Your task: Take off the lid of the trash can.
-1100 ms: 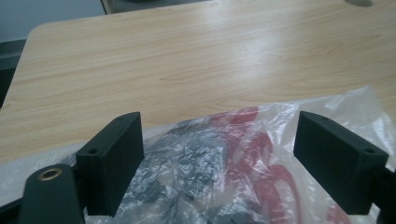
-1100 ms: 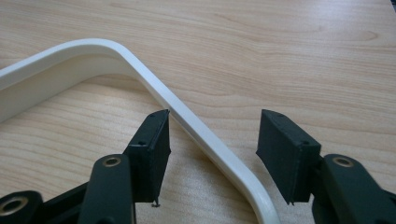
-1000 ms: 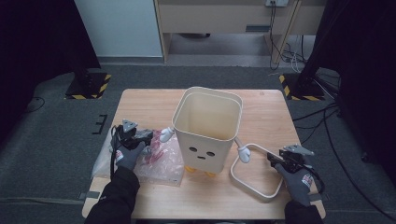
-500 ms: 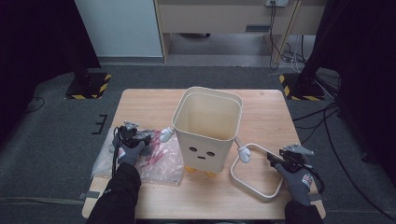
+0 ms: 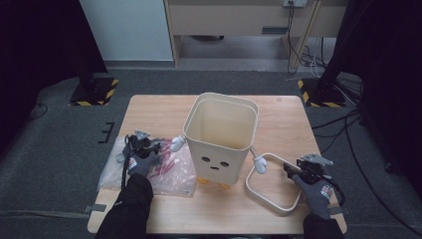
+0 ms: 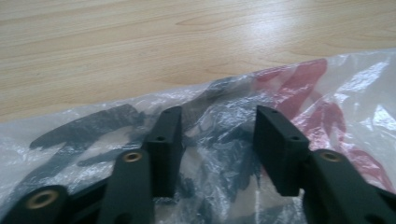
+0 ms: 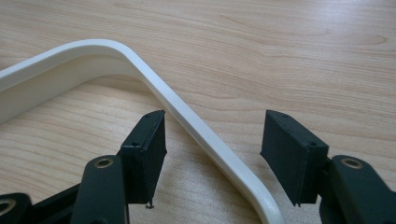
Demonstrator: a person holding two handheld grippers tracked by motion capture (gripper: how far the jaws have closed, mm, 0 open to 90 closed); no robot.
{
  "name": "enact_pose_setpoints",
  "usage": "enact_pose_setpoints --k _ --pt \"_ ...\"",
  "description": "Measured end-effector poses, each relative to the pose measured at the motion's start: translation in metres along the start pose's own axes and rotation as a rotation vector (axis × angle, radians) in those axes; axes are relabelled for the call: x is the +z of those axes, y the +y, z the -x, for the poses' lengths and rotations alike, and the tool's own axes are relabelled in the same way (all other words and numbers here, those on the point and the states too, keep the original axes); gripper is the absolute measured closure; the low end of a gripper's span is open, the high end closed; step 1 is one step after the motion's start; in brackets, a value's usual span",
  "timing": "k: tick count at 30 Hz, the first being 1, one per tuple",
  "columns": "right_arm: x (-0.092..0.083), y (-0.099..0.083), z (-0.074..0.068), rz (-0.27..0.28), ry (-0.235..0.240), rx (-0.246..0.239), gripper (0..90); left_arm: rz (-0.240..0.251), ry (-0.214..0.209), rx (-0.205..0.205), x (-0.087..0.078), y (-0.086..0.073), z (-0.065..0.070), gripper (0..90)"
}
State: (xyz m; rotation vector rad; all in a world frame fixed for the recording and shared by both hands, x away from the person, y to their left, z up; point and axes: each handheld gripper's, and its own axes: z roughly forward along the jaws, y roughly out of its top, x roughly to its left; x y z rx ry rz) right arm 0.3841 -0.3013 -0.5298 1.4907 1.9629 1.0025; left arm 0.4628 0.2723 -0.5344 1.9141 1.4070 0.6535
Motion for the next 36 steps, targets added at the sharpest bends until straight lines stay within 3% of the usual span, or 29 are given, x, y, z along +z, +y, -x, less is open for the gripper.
enact_pose_setpoints --k 4,9,14,15,17,21,22,23,26,28,36 --pt "0.0 0.0 0.0 -0.001 0.0 -0.003 40.1 0.006 -0.01 -0.006 -0.002 -0.001 0.0 73.6" --pt "0.001 0.0 -0.001 -0.001 0.002 0.001 40.2 0.006 -0.007 -0.015 -0.003 -0.002 0.0 89.9" --pt "0.0 0.0 0.0 0.001 0.005 0.002 40.3 0.008 -0.008 -0.015 -0.004 -0.003 0.001 90.0" --pt "0.0 0.0 0.0 0.001 0.005 0.001 40.3 0.044 -0.028 -0.04 -0.007 -0.004 -0.001 90.0" --pt "0.0 0.0 0.0 0.002 0.005 0.001 40.3 0.064 -0.046 -0.062 -0.01 -0.005 -0.002 90.0" --pt "0.001 0.0 0.0 0.001 0.002 0.001 40.3 0.142 -0.07 -0.066 -0.027 0.003 -0.003 90.0" --pt "0.001 0.0 0.0 0.001 0.002 0.001 40.3 0.142 -0.07 -0.066 -0.027 0.003 -0.003 90.0" --pt "0.001 0.0 -0.001 0.003 0.002 -0.005 40.3 0.178 -0.076 -0.063 -0.036 0.007 -0.001 90.0" --pt "0.0 0.001 -0.001 0.002 0.005 -0.001 40.4 0.205 -0.085 -0.057 -0.044 0.011 0.0 90.0" --pt "0.0 0.001 -0.001 0.006 0.002 -0.002 40.4 0.263 -0.101 -0.055 -0.057 0.018 0.001 90.0" --pt "-0.002 0.002 0.0 0.015 0.003 -0.001 40.7 0.395 -0.116 -0.08 -0.092 0.032 0.0 90.0"
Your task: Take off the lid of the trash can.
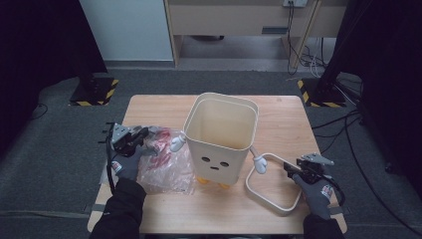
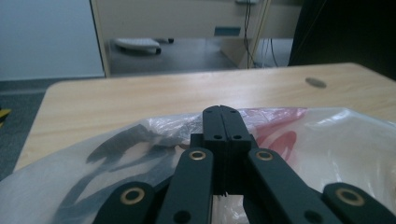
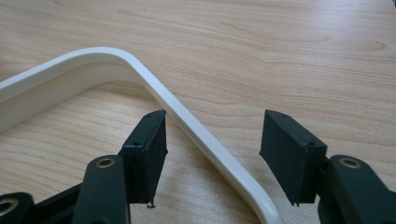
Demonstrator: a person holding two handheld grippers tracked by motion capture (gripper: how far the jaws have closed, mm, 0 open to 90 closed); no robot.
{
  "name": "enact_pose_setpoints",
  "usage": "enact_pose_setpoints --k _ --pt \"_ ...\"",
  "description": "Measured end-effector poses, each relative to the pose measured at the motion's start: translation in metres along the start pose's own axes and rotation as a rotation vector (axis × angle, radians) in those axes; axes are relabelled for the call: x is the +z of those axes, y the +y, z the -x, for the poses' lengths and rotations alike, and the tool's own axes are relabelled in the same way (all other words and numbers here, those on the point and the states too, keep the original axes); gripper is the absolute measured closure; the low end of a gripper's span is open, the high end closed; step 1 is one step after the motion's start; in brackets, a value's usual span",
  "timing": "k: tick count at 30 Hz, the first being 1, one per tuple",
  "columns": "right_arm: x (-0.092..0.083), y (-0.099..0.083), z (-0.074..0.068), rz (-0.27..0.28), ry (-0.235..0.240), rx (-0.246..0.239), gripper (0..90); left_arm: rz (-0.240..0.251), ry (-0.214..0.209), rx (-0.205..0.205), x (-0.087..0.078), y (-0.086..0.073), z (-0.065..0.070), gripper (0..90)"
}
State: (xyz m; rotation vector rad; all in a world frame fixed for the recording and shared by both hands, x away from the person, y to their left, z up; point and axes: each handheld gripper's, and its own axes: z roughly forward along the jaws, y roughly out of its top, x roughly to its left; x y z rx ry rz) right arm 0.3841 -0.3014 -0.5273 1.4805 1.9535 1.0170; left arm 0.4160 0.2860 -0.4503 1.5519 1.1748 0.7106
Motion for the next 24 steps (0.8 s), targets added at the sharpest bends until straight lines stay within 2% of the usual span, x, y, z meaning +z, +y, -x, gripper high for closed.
enact_pose_setpoints --k 5,7,8,9,11,13,14,15,16,17,18,19,21,24 --pt "0.0 0.001 -0.001 0.005 0.003 -0.001 40.8 0.083 -0.009 -0.005 -0.016 0.018 0.001 90.0" --pt "0.0 0.001 -0.001 0.004 0.005 -0.001 40.9 0.09 -0.01 0.009 -0.02 0.023 0.003 90.0" --pt "0.0 0.0 -0.001 0.007 0.003 -0.013 41.0 0.079 -0.005 0.021 -0.021 0.023 0.003 90.0" --pt "0.001 0.0 -0.002 0.0 0.005 -0.004 41.0 0.064 -0.005 0.025 -0.019 0.021 0.002 90.0" --pt "0.001 0.0 -0.002 -0.001 0.005 -0.01 40.9 0.008 -0.015 0.014 -0.009 0.005 -0.006 90.0" --pt "0.0 0.001 -0.003 0.002 0.005 -0.007 40.9 -0.053 -0.009 -0.006 0.002 -0.019 -0.018 88.1" --pt "0.0 0.001 -0.003 0.003 0.008 -0.003 40.8 -0.053 -0.009 -0.006 0.002 -0.019 -0.018 87.5" --pt "-0.001 0.001 -0.002 0.007 0.006 -0.001 40.8 -0.115 -0.018 -0.087 0.007 -0.058 -0.035 86.9" --pt "-0.002 0.001 -0.002 0.009 0.007 0.007 40.8 -0.115 -0.018 -0.087 0.007 -0.058 -0.035 87.0" --pt "-0.002 0.001 -0.001 0.01 0.004 -0.002 40.8 -0.154 0.021 -0.106 0.003 -0.068 -0.045 86.9" --pt "-0.002 0.001 0.0 0.008 0.003 0.0 40.8 -0.133 0.039 -0.094 -0.001 -0.064 -0.046 86.9" --pt "-0.001 0.001 0.0 0.004 0.003 0.002 40.7 -0.139 0.057 -0.063 -0.002 -0.059 -0.046 86.5" --pt "0.0 0.0 0.001 0.002 0.004 0.002 40.7 -0.145 0.069 -0.033 -0.004 -0.056 -0.044 81.3" --pt "-0.001 0.0 -0.001 0.003 0.003 -0.001 40.2 -0.158 0.079 -0.029 -0.003 -0.061 -0.041 71.4"
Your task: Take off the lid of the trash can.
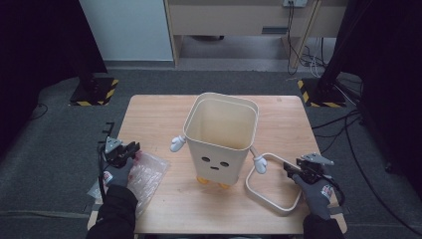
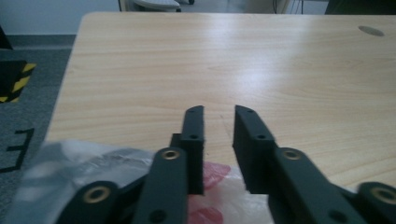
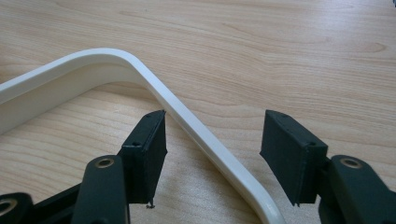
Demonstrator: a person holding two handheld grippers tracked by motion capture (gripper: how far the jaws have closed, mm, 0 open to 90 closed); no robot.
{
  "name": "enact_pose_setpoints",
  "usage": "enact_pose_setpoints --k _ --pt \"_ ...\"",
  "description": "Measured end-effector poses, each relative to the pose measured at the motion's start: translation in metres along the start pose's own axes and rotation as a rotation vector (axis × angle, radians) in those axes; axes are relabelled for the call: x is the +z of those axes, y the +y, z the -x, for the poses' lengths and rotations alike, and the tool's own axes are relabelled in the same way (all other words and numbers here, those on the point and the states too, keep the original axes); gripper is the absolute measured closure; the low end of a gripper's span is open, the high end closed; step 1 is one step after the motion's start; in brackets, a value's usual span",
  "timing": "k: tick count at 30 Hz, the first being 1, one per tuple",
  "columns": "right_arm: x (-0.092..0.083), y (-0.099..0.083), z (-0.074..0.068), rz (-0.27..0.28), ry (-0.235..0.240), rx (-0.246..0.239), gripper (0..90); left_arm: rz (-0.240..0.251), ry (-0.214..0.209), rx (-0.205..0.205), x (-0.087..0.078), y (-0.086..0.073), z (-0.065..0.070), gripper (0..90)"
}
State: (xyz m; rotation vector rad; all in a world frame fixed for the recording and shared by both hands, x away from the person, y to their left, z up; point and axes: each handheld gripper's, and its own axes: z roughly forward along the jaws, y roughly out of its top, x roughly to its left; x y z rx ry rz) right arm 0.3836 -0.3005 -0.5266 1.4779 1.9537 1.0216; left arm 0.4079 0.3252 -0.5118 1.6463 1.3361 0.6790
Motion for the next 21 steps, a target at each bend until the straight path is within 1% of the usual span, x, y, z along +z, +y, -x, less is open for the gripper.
enact_pose_setpoints --k 1,2,3,4,5,6,7,8,9,10,11,12,13,14,15,16,17,19,20,21 --pt "0.0 0.0 0.0 0.0 0.0 0.0 40.2 0.0 0.0 0.0 0.0 0.0 0.0 65.2" --pt "-0.001 0.0 -0.001 0.002 0.001 -0.002 39.6 -0.027 -0.002 -0.003 0.004 -0.002 0.002 60.1" --pt "-0.001 0.0 -0.001 0.004 0.0 -0.002 39.6 -0.027 -0.002 -0.004 0.005 -0.003 0.003 58.6" --pt "-0.001 0.0 0.0 0.006 -0.001 -0.007 39.4 -0.032 0.006 0.005 0.007 -0.002 0.005 53.0" --pt "-0.001 0.0 0.0 0.01 -0.001 0.0 38.9 -0.043 0.009 0.011 0.009 -0.002 0.006 46.3" --pt "-0.001 0.0 0.0 0.01 -0.001 0.0 38.9 -0.043 0.009 0.011 0.009 -0.002 0.006 42.5" --pt "-0.001 0.0 0.0 0.01 -0.002 0.003 38.3 -0.076 0.02 0.03 0.012 -0.003 0.009 37.6" --pt "-0.001 0.0 0.001 0.011 0.0 0.002 38.2 -0.103 0.026 0.037 0.015 -0.005 0.01 35.7" --pt "-0.001 0.0 0.001 0.011 0.001 0.003 38.1 -0.122 0.032 0.041 0.016 -0.006 0.011 35.6" --pt "-0.001 0.0 0.001 0.011 0.001 0.003 38.1 -0.122 0.032 0.041 0.016 -0.006 0.011 34.4" --pt "-0.001 0.0 0.001 0.013 0.001 0.003 37.6 -0.143 0.051 0.044 0.017 -0.009 0.011 33.9" --pt "-0.002 0.0 0.001 0.014 0.001 0.004 37.5 -0.143 0.051 0.044 0.017 -0.009 0.011 33.8" --pt "-0.002 0.0 0.001 0.014 0.001 0.004 37.5 -0.161 0.067 0.036 0.019 -0.011 0.011 33.4" --pt "-0.002 0.0 0.001 0.014 0.001 0.004 37.5 -0.161 0.067 0.036 0.019 -0.011 0.011 33.4" --pt "-0.001 0.0 0.001 0.011 0.004 0.005 37.4 -0.178 0.076 0.029 0.02 -0.015 0.011 33.3" --pt "-0.001 0.0 0.001 0.011 0.004 0.005 37.4 -0.178 0.076 0.029 0.02 -0.015 0.011 33.5" --pt "-0.001 0.0 0.001 0.011 0.004 0.004 37.4 -0.194 0.083 0.032 0.021 -0.015 0.011 33.5" --pt "-0.001 0.001 0.001 0.01 0.003 0.003 37.3 -0.209 0.09 0.038 0.022 -0.015 0.011 35.3" --pt "-0.001 0.001 0.001 0.01 0.003 0.003 37.3 -0.234 0.094 0.05 0.023 -0.015 0.012 36.1" --pt "-0.001 0.0 0.001 0.011 0.004 0.002 37.4 -0.235 0.102 0.058 0.023 -0.015 0.013 37.4"
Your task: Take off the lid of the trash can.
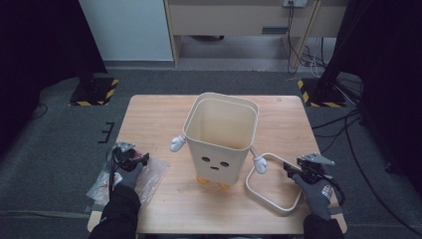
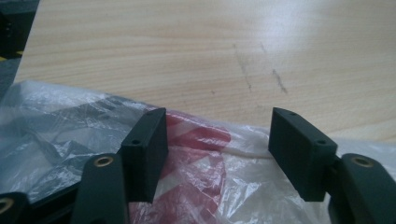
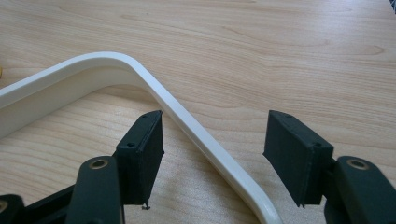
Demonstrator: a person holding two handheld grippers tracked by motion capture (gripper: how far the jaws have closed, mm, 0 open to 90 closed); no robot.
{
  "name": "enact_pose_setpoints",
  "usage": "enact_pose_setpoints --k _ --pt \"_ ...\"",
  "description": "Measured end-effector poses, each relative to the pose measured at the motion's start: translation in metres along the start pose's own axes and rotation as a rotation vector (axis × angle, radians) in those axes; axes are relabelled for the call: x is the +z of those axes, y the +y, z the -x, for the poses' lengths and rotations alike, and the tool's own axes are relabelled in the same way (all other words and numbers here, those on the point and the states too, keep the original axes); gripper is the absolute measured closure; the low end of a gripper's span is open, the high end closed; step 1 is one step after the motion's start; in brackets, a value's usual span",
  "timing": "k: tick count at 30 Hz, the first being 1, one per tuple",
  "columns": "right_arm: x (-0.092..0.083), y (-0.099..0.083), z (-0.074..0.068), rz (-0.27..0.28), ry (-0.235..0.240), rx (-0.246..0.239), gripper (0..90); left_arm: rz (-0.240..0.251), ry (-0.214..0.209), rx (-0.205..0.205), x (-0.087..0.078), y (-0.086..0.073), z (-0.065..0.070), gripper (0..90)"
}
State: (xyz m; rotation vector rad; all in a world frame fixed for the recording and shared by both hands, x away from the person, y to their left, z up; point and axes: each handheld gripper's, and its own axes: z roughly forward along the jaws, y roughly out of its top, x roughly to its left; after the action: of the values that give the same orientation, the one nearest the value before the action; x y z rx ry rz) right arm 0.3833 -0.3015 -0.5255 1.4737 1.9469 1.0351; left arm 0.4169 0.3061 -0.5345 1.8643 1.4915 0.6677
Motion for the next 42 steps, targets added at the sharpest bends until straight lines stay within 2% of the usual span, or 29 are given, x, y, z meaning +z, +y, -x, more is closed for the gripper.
enact_pose_setpoints --k 3,6,7,11,14,18,22,23,25,26,27,28,29,33,36,42 --pt "0.0 0.0 0.001 0.001 0.0 -0.005 37.4 -0.002 0.005 0.005 0.0 0.0 0.001 39.9" --pt "0.0 0.0 0.0 -0.005 0.003 -0.001 37.3 0.007 0.005 0.005 0.0 0.0 0.001 46.8" --pt "0.001 0.0 0.0 -0.004 0.001 0.0 37.4 0.011 0.006 0.005 0.0 0.0 0.001 56.8" --pt "0.001 0.0 0.0 -0.005 0.001 -0.004 37.5 0.015 -0.007 0.028 0.0 0.001 0.001 77.8" --pt "0.001 0.0 0.0 -0.004 0.005 0.002 37.5 0.015 -0.002 0.038 0.0 0.001 0.002 89.2" --pt "0.0 -0.001 0.001 0.0 0.006 0.002 37.6 0.016 -0.008 0.032 0.0 0.001 0.002 90.0" --pt "-0.001 0.0 0.001 0.002 0.005 0.003 37.8 0.028 -0.053 0.018 -0.002 0.0 0.0 90.0" --pt "-0.001 0.0 0.001 0.002 0.007 0.006 37.8 0.041 -0.063 0.005 -0.003 0.001 -0.001 90.0" --pt "-0.002 0.0 0.0 0.011 0.007 0.004 37.8 0.098 -0.086 -0.025 -0.009 0.005 -0.002 90.0" --pt "-0.002 0.0 0.0 0.012 0.008 0.002 37.8 0.118 -0.092 -0.029 -0.013 0.008 -0.002 90.0" --pt "-0.002 0.0 0.0 0.008 0.009 0.006 37.9 0.118 -0.092 -0.029 -0.013 0.008 -0.002 90.0" --pt "-0.002 0.0 0.0 0.009 0.009 0.002 37.9 0.163 -0.11 -0.04 -0.02 0.012 -0.001 90.0" --pt "-0.002 0.0 0.0 0.009 0.009 0.002 37.9 0.163 -0.11 -0.04 -0.02 0.012 -0.001 90.0" --pt "-0.002 0.001 0.0 0.011 0.011 0.004 38.0 0.267 -0.156 -0.061 -0.041 0.026 0.002 90.0" --pt "-0.002 0.001 0.0 0.015 0.009 0.001 38.0 0.31 -0.176 -0.069 -0.05 0.031 0.003 90.0" --pt "-0.003 0.002 0.0 0.022 0.011 0.002 38.1 0.45 -0.217 -0.088 -0.084 0.05 0.006 90.0"
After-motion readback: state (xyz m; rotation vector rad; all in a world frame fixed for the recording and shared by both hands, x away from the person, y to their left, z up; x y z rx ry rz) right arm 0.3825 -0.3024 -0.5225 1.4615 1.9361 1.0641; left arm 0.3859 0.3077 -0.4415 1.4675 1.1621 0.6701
